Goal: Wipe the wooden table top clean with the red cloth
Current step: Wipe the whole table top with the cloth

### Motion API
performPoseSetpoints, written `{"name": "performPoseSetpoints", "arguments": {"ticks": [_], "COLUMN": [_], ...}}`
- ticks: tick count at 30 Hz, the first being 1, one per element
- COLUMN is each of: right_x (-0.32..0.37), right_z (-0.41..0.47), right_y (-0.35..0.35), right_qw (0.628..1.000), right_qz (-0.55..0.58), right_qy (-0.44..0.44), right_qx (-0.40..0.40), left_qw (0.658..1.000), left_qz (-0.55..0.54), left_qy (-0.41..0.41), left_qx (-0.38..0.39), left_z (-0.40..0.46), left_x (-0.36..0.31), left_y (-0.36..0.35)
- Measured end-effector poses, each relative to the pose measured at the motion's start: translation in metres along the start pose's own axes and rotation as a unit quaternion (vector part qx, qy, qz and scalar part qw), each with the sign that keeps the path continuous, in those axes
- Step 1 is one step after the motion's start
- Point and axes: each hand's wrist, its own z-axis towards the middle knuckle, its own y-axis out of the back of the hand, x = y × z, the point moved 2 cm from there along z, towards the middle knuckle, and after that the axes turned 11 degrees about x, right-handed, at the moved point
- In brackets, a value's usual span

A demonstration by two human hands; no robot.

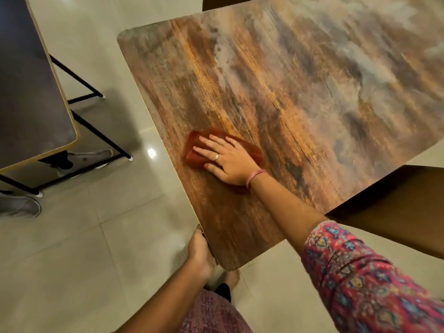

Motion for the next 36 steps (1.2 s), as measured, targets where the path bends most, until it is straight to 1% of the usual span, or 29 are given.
{"name": "performPoseSetpoints", "arguments": {"ticks": [1,2,3,4,6,7,8,9,10,11,12,13,15,16,17,18,20,23,25,26,27,28,30,32,33,34,35,36], "right_x": [-0.022,-0.045,-0.067,-0.086,-0.112,-0.115,-0.113,-0.104,-0.09,-0.073,-0.054,-0.034,0.012,0.035,0.056,0.075,0.096,0.085,0.054,0.036,0.017,-0.001,-0.029,-0.033,-0.026,-0.014,0.002,0.023], "right_z": [0.001,0.0,-0.002,-0.006,-0.016,-0.017,-0.015,-0.011,-0.004,0.003,0.012,0.02,0.029,0.027,0.021,0.009,-0.025,-0.085,-0.118,-0.132,-0.144,-0.155,-0.169,-0.172,-0.17,-0.166,-0.162,-0.158], "right_y": [0.008,0.016,0.023,0.027,0.031,0.031,0.03,0.028,0.027,0.024,0.021,0.017,0.007,0.0,-0.011,-0.022,-0.046,-0.07,-0.071,-0.068,-0.065,-0.061,-0.053,-0.052,-0.054,-0.057,-0.061,-0.067], "right_qw": [0.999,0.992,0.975,0.945,0.856,0.812,0.777,0.751,0.74,0.75,0.781,0.826,0.917,0.948,0.969,0.981,0.99,0.99,0.98,0.968,0.949,0.923,0.857,0.793,0.77,0.759,0.762,0.777], "right_qz": [0.01,0.03,0.06,0.1,0.187,0.217,0.236,0.248,0.253,0.247,0.231,0.208,0.155,0.124,0.096,0.074,0.055,0.051,0.076,0.091,0.108,0.127,0.167,0.212,0.232,0.242,0.241,0.232], "right_qy": [-0.046,-0.115,-0.2,-0.291,-0.449,-0.505,-0.545,-0.57,-0.581,-0.572,-0.54,-0.485,-0.334,-0.261,-0.199,-0.152,-0.105,-0.115,-0.174,-0.222,-0.281,-0.344,-0.46,-0.541,-0.563,-0.571,-0.566,-0.55], "right_qx": [-0.013,-0.04,-0.077,-0.115,-0.176,-0.196,-0.211,-0.222,-0.227,-0.223,-0.212,-0.197,-0.153,-0.13,-0.11,-0.096,-0.078,-0.069,-0.068,-0.075,-0.09,-0.112,-0.16,-0.184,-0.192,-0.199,-0.201,-0.2], "left_qw": [1.0,1.0,1.0,1.0,1.0,1.0,1.0,1.0,1.0,1.0,1.0,1.0,1.0,1.0,1.0,1.0,0.999,0.999,1.0,1.0,0.999,0.999,0.999,0.999,0.999,0.999,0.999,0.999], "left_qz": [-0.001,-0.006,-0.01,-0.013,-0.014,-0.013,-0.012,-0.01,-0.008,-0.008,-0.006,-0.003,-0.003,-0.01,-0.017,-0.022,-0.031,-0.011,0.019,0.026,0.029,0.035,0.043,0.032,0.027,0.024,0.022,0.02], "left_qy": [-0.001,-0.001,0.0,0.001,0.002,0.003,0.004,0.003,0.001,-0.001,-0.004,-0.007,-0.009,-0.006,-0.002,0.004,0.012,0.015,0.014,0.016,0.019,0.021,0.022,0.02,0.02,0.019,0.02,0.021], "left_qx": [0.001,0.005,0.009,0.013,0.021,0.024,0.026,0.023,0.015,0.005,-0.003,-0.008,-0.009,-0.002,0.009,0.019,0.033,0.03,0.002,-0.003,-0.005,-0.006,-0.004,0.008,0.012,0.015,0.017,0.019], "left_z": [0.0,0.0,0.0,0.0,0.001,0.001,0.001,0.002,0.003,0.004,0.005,0.005,0.004,0.003,0.001,-0.001,-0.004,-0.011,-0.014,-0.016,-0.018,-0.019,-0.024,-0.028,-0.031,-0.033,-0.035,-0.036], "left_x": [-0.001,-0.001,-0.001,-0.001,0.0,0.0,0.0,0.0,0.0,0.001,0.002,0.003,0.002,0.001,0.0,0.0,-0.001,0.004,0.007,0.009,0.011,0.012,0.015,0.019,0.02,0.022,0.023,0.026], "left_y": [0.0,0.0,0.0,0.001,0.002,0.003,0.003,0.003,0.004,0.004,0.004,0.003,0.001,0.0,-0.001,-0.002,-0.001,0.0,0.004,0.005,0.005,0.005,0.005,0.006,0.006,0.007,0.007,0.009]}}
